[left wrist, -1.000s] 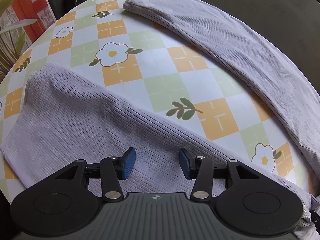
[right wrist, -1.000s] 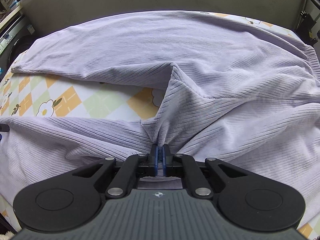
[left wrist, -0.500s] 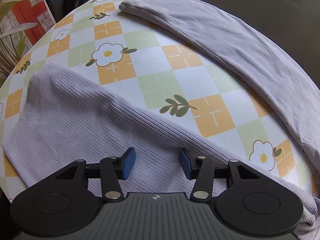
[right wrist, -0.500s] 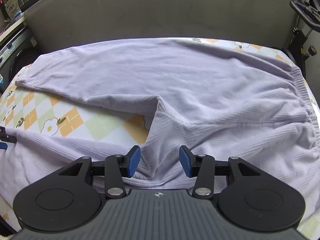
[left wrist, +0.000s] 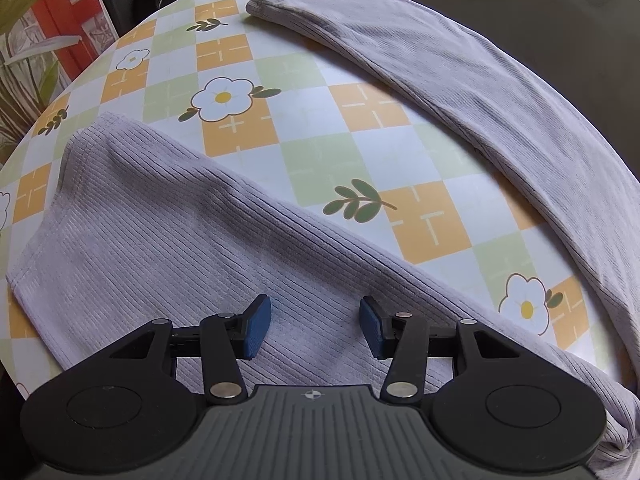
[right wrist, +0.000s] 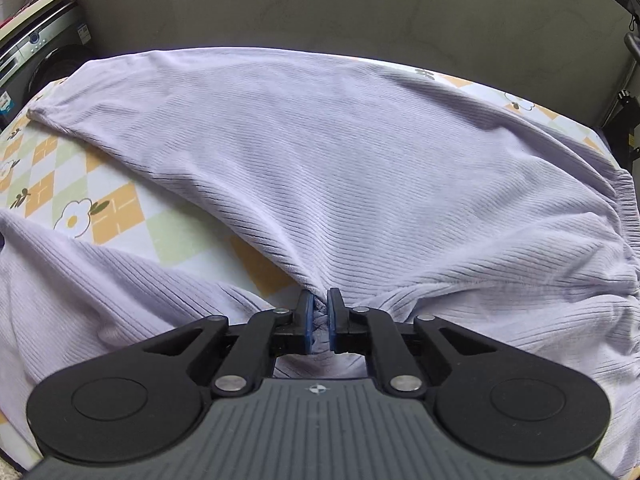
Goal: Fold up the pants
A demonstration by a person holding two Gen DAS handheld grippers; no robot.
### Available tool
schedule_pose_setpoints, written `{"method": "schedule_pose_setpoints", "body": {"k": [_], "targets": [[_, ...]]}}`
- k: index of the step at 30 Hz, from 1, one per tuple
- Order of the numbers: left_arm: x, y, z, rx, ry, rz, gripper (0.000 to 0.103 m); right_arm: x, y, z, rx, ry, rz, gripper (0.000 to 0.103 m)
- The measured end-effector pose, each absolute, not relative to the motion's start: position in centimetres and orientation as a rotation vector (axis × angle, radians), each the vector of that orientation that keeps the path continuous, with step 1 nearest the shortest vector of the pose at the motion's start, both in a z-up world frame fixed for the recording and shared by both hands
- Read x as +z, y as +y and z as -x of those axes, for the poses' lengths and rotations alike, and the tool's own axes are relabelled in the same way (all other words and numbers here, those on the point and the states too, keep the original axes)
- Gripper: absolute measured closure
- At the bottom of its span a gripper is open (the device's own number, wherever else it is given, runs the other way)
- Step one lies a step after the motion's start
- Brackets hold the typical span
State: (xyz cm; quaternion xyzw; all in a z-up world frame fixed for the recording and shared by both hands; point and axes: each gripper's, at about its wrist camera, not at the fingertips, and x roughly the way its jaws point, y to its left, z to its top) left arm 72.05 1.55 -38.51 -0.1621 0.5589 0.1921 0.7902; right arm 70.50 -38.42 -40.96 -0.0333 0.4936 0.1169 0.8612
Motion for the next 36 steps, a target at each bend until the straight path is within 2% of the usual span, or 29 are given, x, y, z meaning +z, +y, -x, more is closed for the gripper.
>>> {"method": "schedule_pose_setpoints", "body": {"k": [7,10,17,22,24,26,36], "targets": [[-38.4,0.8,-72.3,0.420,1.213,0.319,0.051,-40.3,-40.3,-69.9,0.228,0.986,-0.102,0.091],[-38.0,1.2,-71.7,0.410,1.207,0.366,0.051,-39.2,-43.3,-68.1,0.182,0.939,-0.220,0.083],[-36.5,-0.2,-70.8,0.332,1.149,0.425,0.051,-38.9,-53.8,-61.9,-0.090,0.863,-0.489,0.080],[-37.1,-3.1,-71.6,0.284,1.182,0.426,0.051,-39.3,-58.9,-56.9,-0.260,0.834,-0.572,0.080],[-37.4,-4.4,-72.1,0.273,1.199,0.411,0.051,-39.8,-60.2,-55.2,-0.317,0.831,-0.604,0.079],[-37.4,-5.6,-72.4,0.260,1.200,0.388,0.051,-40.2,-61.3,-53.7,-0.358,0.824,-0.647,0.072],[-37.9,-10.6,-73.1,0.214,1.241,0.305,0.051,-43.4,-65.1,-52.1,-0.432,0.749,-0.806,0.073]]}}
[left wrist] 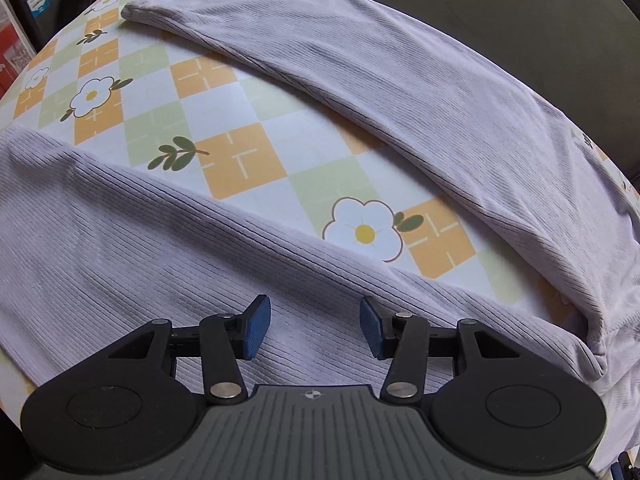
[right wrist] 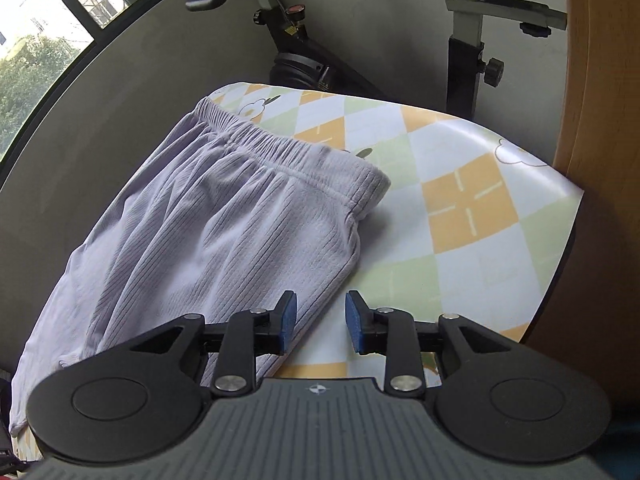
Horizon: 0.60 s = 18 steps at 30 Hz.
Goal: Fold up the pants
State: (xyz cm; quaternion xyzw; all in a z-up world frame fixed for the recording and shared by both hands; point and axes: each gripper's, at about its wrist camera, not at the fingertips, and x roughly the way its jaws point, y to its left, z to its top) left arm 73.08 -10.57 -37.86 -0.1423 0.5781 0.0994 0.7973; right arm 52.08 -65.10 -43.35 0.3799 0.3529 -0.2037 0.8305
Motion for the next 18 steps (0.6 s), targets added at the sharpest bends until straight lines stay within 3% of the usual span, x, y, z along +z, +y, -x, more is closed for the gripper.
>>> {"method": "schedule_pose_setpoints", "body": {"k": [8,18], "targets": [[-38.2,-12.4,-72.5,0.221,1.271,0.281,0.051,-44.6,-66.5,-54.0,-0.398,0.650,-0.885,0.071],[-38.7,-12.9,-72.7,0.246,1.281,0.258,0.051,-45.6,-61.8,-53.1,-0.165,0.697,-1.050,0.071]]}}
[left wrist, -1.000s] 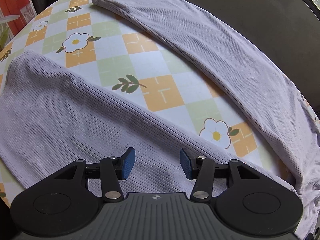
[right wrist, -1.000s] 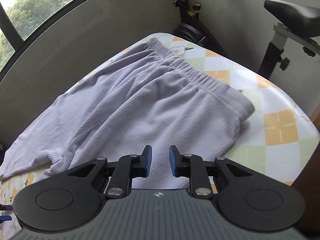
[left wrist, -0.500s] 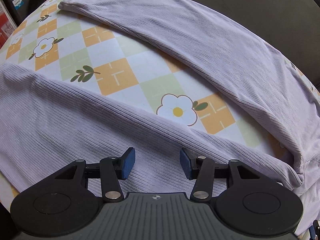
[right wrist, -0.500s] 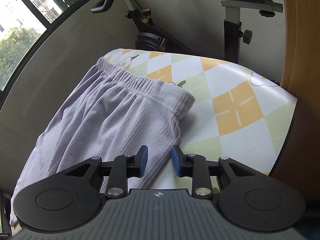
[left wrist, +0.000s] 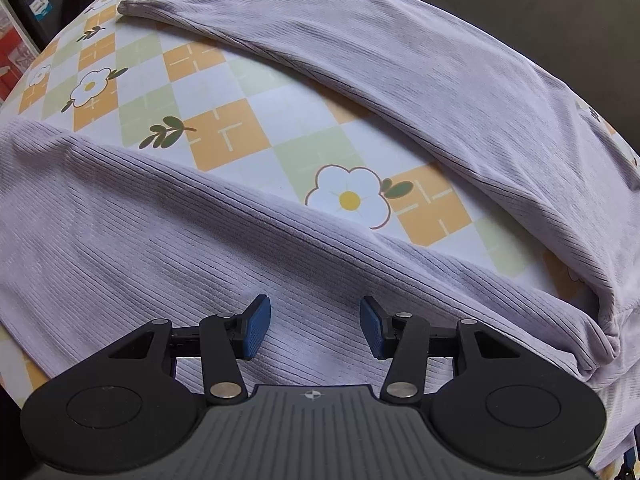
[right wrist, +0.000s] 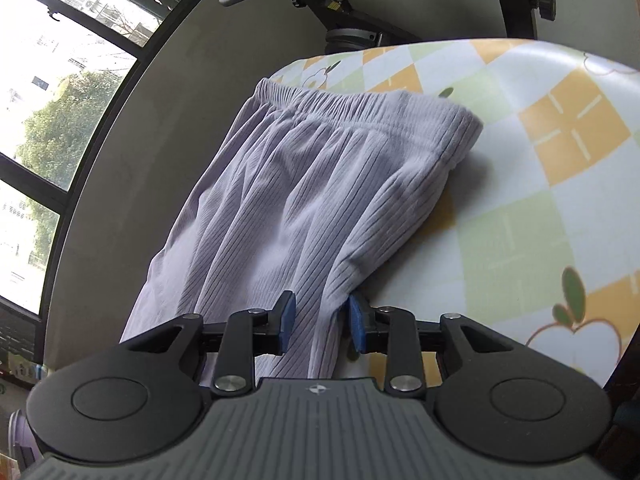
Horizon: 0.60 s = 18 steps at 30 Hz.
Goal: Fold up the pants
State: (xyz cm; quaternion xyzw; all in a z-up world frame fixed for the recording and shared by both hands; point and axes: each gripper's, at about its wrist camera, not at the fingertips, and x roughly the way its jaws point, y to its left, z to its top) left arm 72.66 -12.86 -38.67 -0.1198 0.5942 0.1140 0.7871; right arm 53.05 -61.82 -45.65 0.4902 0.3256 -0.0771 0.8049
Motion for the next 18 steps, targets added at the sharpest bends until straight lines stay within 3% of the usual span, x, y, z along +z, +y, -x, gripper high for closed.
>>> {"method": "schedule_pose_setpoints", "body": {"k": [10,11,13,18], "targets": [[-38.3,-12.3,-72.3,0.263,1.264,0.310,0.051,-45.3,-65.3,-53.7,-0.317,0.631,-1.101,0.074],[-38.0,-12.0,-72.1,0.260,1.245,0.333,0.051,-45.4,-65.6,-53.6,-0.320,0.641,-1.112,0.079],[-37.2,-11.0,-71.4,0.258,1.205,0.381,0.051,-45.3,-65.4,-53.7,-0.330,0.681,-1.077,0.084],[-35.5,-4.8,-67.7,0.370,1.132,0.597,0.051,-44.2,-64.0,-54.5,-0.364,0.749,-0.994,0.084]]}}
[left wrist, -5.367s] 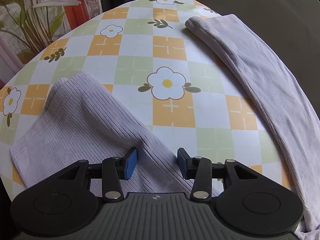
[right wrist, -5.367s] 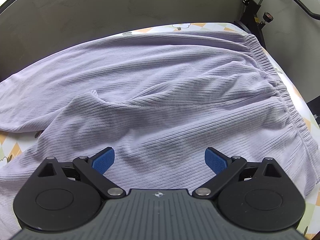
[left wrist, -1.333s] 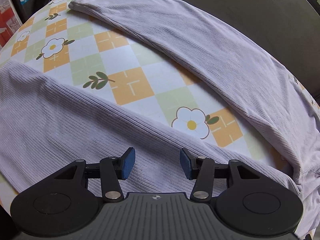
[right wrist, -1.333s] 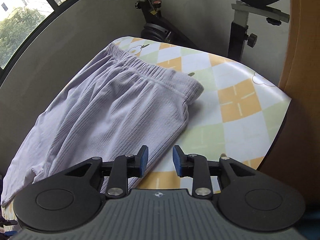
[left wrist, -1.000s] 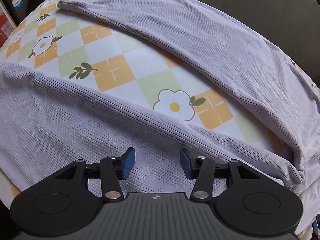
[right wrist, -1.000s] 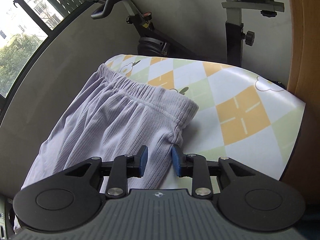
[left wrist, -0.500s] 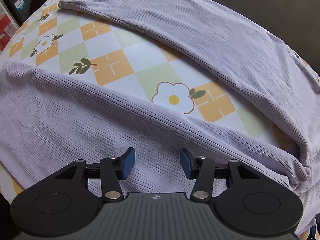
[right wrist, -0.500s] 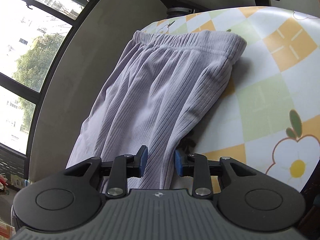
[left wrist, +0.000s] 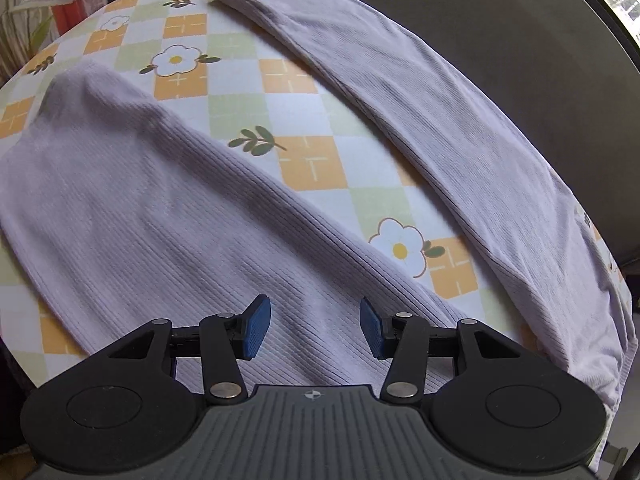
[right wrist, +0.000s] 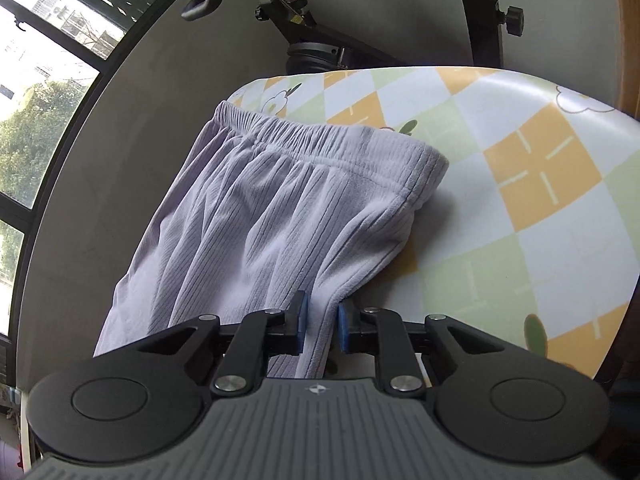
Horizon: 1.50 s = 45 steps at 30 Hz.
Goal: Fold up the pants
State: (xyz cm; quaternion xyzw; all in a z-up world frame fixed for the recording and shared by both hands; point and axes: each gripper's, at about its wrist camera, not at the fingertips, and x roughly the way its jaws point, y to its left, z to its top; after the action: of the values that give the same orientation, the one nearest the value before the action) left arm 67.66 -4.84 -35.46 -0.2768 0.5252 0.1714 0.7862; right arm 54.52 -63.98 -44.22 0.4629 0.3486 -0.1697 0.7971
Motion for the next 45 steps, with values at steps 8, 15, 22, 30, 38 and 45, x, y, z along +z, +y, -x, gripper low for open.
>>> {"method": "schedule_pose_setpoints", "body": {"k": [8,15,22,30,38,45], "targets": [[-35.7,5.1,-58.9,0.651,0.994,0.915,0.051,-42.7,-60.4,-56.3,-0.445,0.839,-0.842,0.076],[-37.7,8.9,-54.0,0.814,0.894,1.133,0.052,-42.5,-59.0,-56.8,-0.453,0.864,-0.804,0.076],[-38.6,9.9,-54.2,0.863,0.828,1.067,0.054,-42.7,-58.7,-56.2,-0.445,0.857,-0.887,0.074],[-39.8,9.5,-55.1,0.819,0.764,0.969,0.061,-42.5,-58.6,-56.2,-0.437,0.864,-0.891,0.071],[-40.3,6.9,-57.1,0.651,0.785,0.958,0.061,-42.7,-58.6,-56.6,-0.441,0.852,-0.884,0.072],[-40.5,6.4,-57.6,0.631,0.783,0.933,0.065,-42.7,-58.7,-56.5,-0.444,0.851,-0.889,0.072]]}}
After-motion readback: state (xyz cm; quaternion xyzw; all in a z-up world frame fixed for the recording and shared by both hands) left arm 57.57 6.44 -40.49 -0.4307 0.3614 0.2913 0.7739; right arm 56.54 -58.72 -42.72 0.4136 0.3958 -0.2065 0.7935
